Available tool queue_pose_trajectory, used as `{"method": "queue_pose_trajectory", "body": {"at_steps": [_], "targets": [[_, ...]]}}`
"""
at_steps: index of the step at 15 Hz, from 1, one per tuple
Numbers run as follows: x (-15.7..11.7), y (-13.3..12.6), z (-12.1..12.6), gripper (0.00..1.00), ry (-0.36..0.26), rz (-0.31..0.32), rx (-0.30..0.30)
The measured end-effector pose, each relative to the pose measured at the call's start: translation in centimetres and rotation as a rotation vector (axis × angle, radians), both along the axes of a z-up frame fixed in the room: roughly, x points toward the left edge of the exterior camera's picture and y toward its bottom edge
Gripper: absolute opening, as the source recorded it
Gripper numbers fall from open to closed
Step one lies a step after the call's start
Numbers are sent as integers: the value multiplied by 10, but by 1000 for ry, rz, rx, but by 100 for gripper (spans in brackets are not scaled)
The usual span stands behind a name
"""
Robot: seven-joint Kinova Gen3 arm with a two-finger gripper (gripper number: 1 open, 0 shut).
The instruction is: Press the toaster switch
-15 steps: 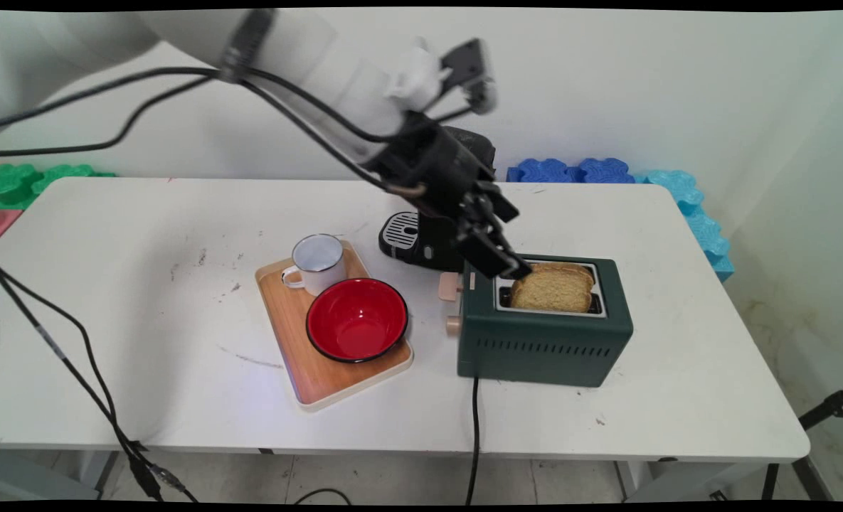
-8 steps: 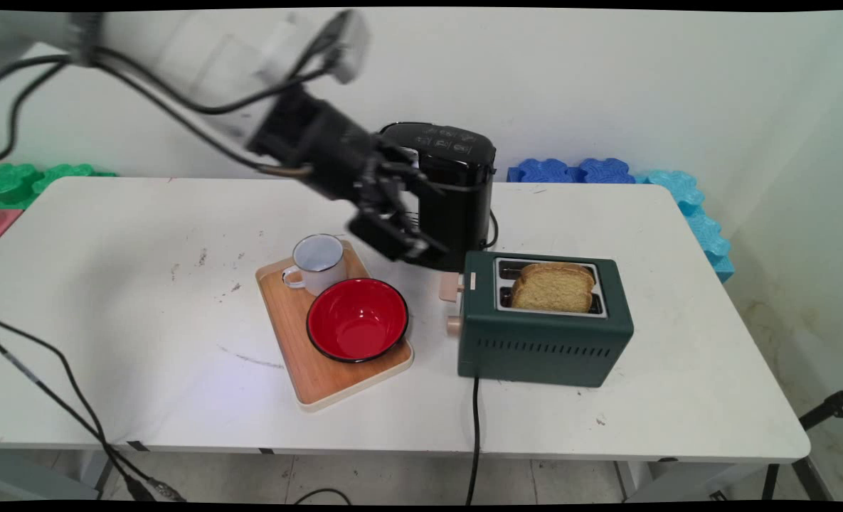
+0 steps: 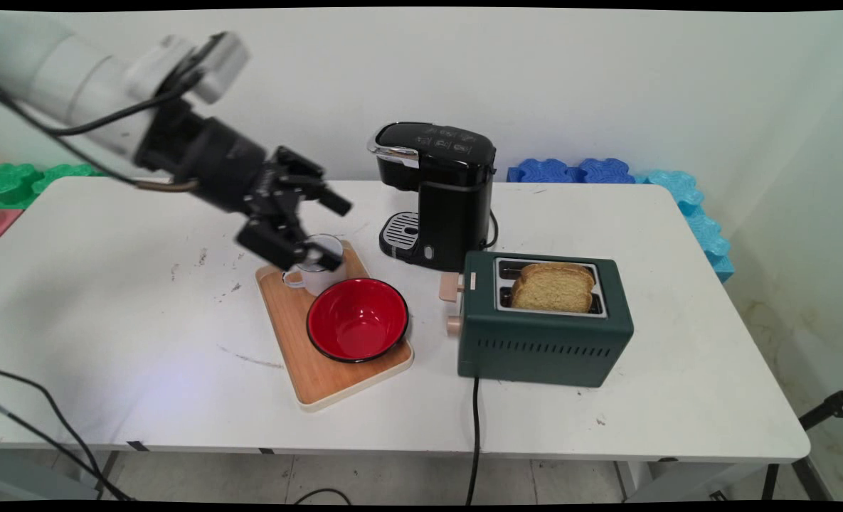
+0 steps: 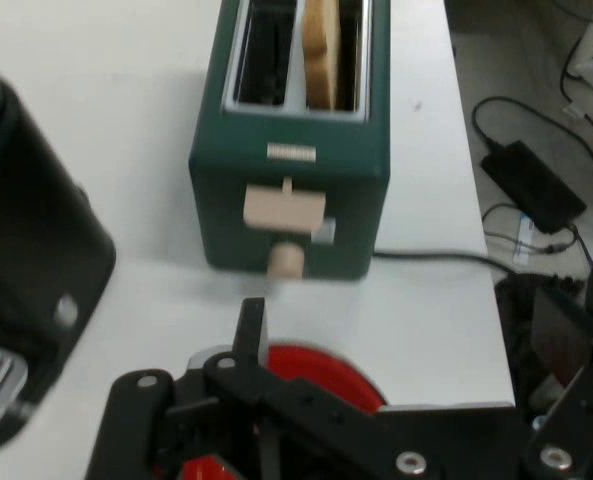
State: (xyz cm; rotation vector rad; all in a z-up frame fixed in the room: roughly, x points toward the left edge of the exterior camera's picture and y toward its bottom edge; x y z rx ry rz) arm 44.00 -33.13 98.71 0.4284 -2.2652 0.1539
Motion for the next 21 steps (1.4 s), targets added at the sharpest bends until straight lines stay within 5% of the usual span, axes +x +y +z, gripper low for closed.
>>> {"method": "queue_pose_trajectory", "body": {"at_steps": [9, 21], "targets": [[79, 29, -24, 100, -19, -13, 7], [97, 34, -28, 100, -4, -28, -4]]}}
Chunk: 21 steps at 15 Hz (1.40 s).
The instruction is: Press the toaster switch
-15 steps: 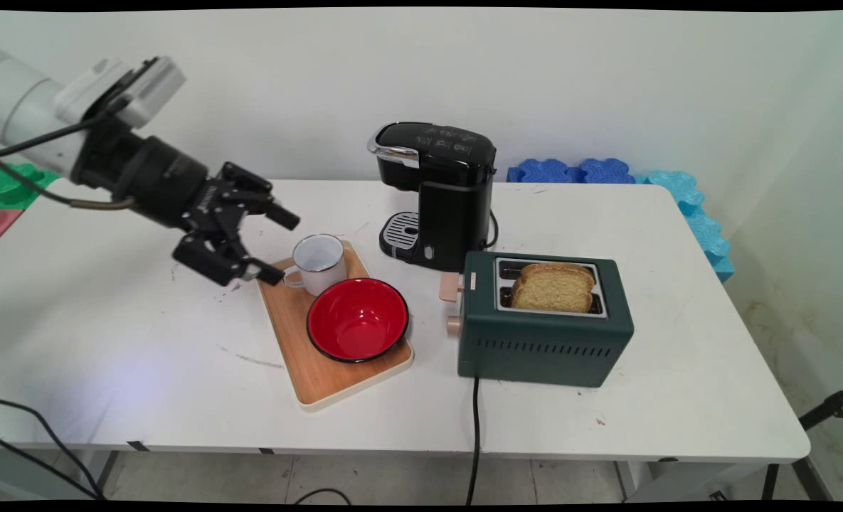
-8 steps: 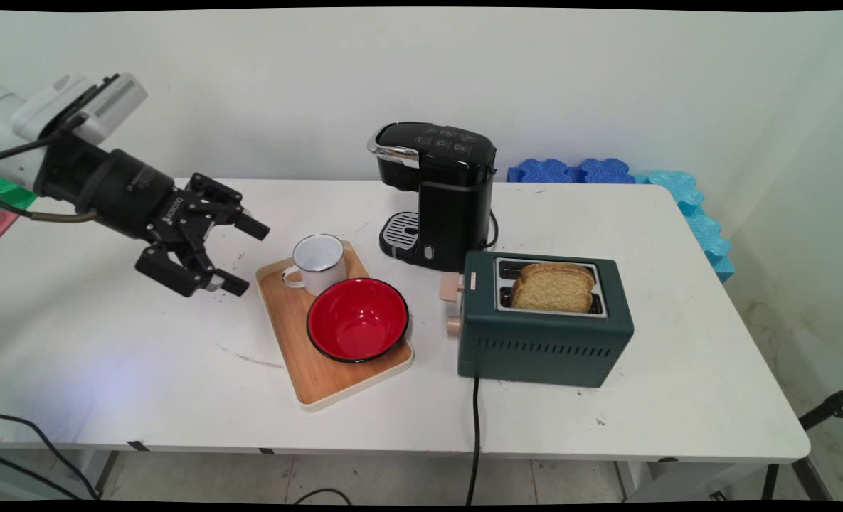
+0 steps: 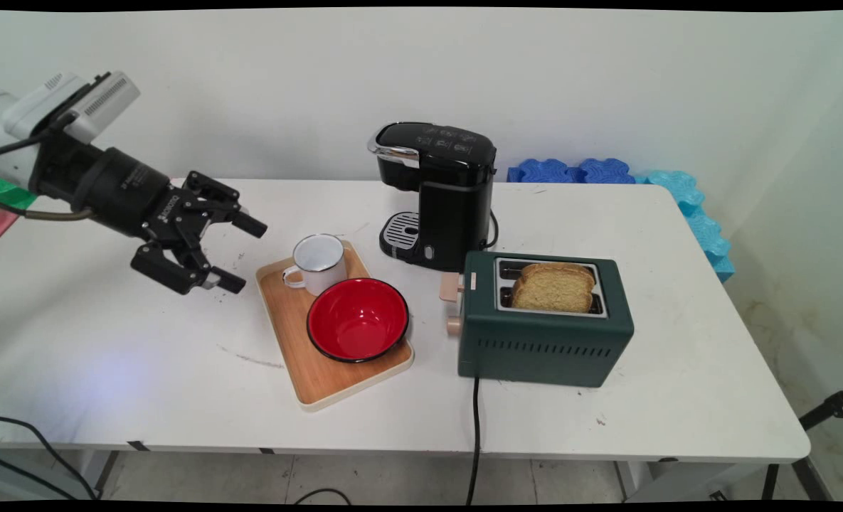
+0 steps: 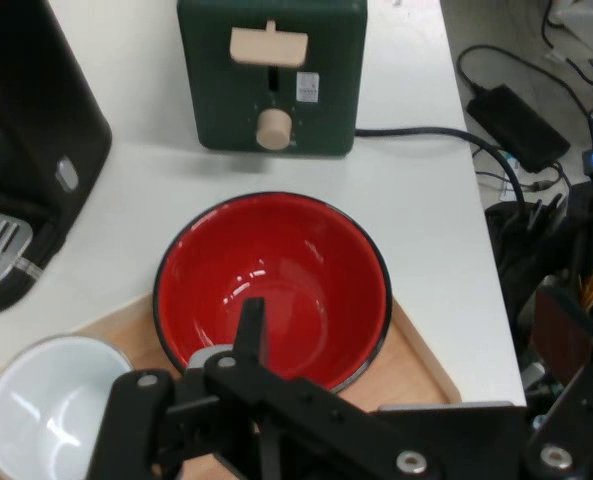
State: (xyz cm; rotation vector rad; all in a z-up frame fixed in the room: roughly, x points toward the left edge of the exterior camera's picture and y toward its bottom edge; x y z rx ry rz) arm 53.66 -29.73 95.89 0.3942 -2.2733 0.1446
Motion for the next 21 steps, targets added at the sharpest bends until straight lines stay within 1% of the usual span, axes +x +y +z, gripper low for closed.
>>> {"method": "queue_pose_trajectory", "body": {"at_steps": [3, 7, 12, 16, 21], "targets": [[-9, -7, 6, 100, 5, -1, -9], [-37, -24, 20, 100, 7, -9, -32], [-64, -38, 27, 100, -9, -22, -53], [-98, -55, 26, 100, -39, -48, -73], [-141, -77, 16, 100, -115, -114, -107]]}}
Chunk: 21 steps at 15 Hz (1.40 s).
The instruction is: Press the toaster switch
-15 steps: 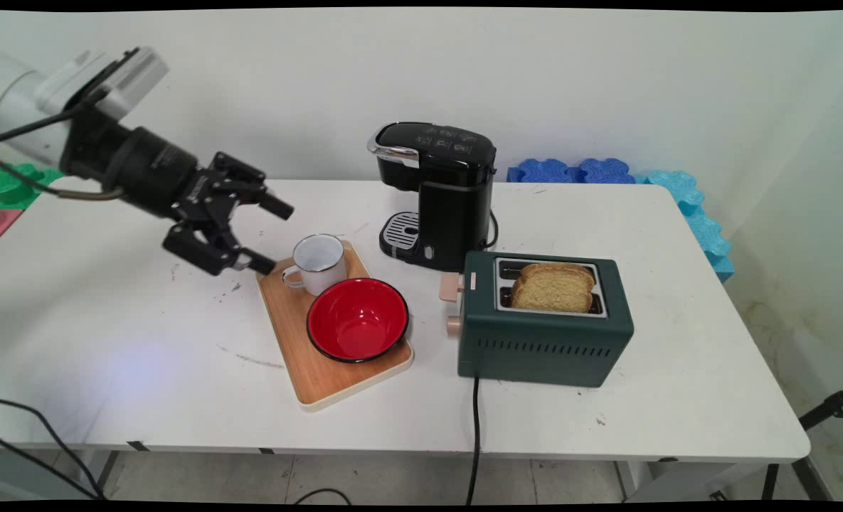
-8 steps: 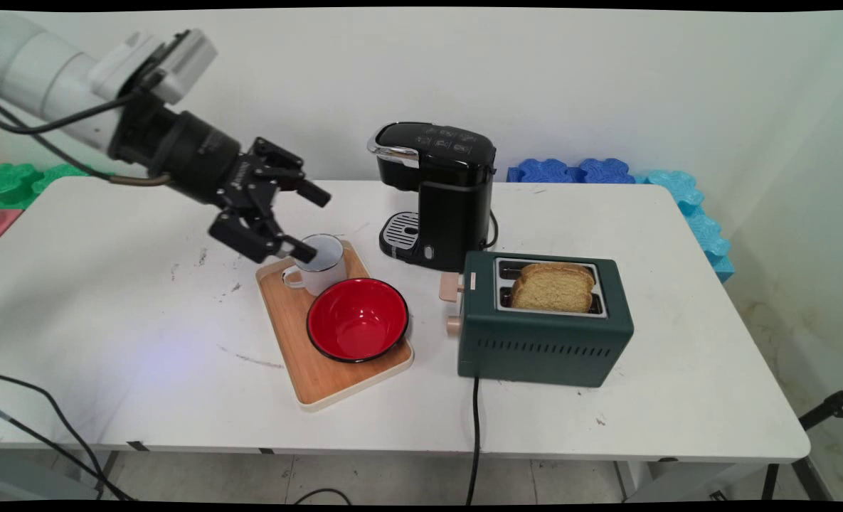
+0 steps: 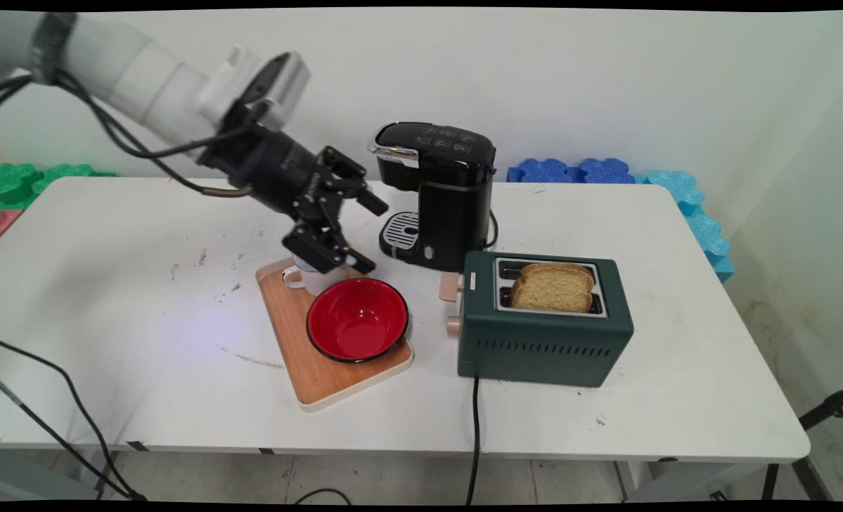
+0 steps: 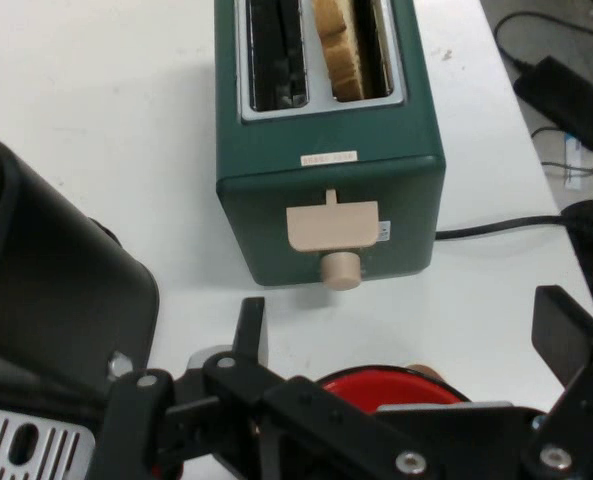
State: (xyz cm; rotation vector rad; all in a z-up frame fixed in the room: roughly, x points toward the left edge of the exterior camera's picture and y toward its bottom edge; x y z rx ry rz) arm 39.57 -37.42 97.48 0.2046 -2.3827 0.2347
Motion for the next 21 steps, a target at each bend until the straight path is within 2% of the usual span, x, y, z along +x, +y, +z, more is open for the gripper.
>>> {"method": "queue_pose_trajectory", "body": {"at_steps": [9, 10, 21], "targets": [[-49, -23, -17, 100, -71, -7, 21], [-54, -24, -19, 0, -74, -4, 28], [-82, -32, -37, 0, -127, 23, 65]]}}
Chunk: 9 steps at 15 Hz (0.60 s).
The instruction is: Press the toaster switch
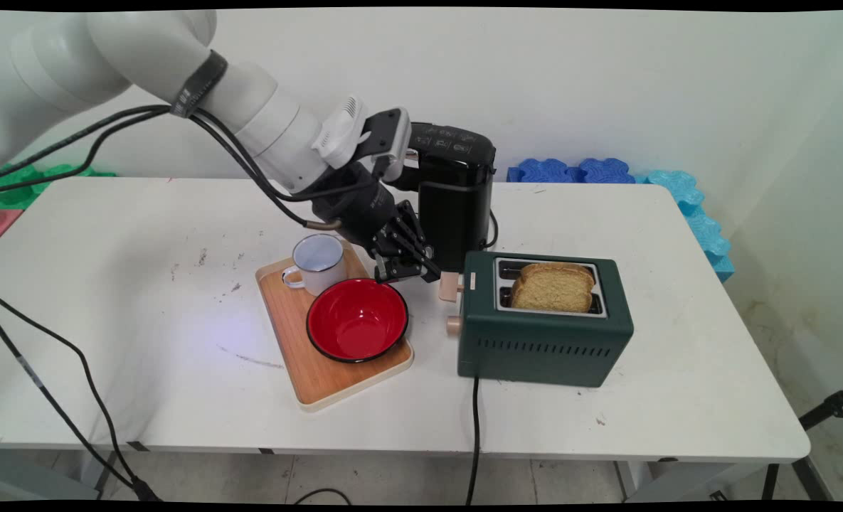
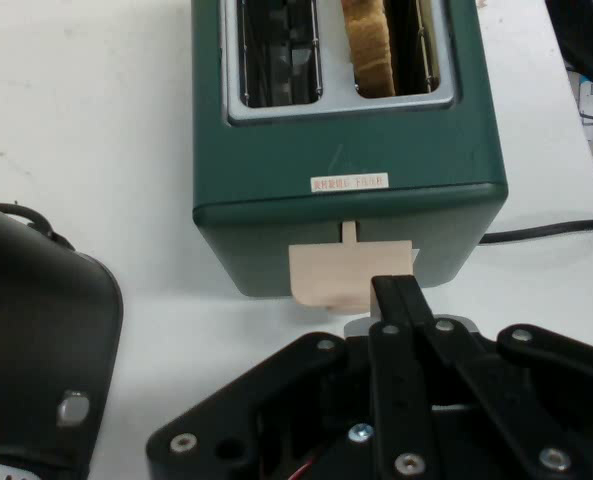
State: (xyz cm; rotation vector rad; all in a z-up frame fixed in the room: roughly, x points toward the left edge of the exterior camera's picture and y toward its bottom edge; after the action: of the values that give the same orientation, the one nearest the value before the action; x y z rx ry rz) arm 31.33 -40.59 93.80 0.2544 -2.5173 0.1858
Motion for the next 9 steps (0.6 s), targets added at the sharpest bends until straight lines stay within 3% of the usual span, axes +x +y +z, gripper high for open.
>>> {"method": "queue_pose_trajectory", "body": {"at_steps": [9], "targets": [[-16, -6, -11, 0, 8, 37, 11]]}}
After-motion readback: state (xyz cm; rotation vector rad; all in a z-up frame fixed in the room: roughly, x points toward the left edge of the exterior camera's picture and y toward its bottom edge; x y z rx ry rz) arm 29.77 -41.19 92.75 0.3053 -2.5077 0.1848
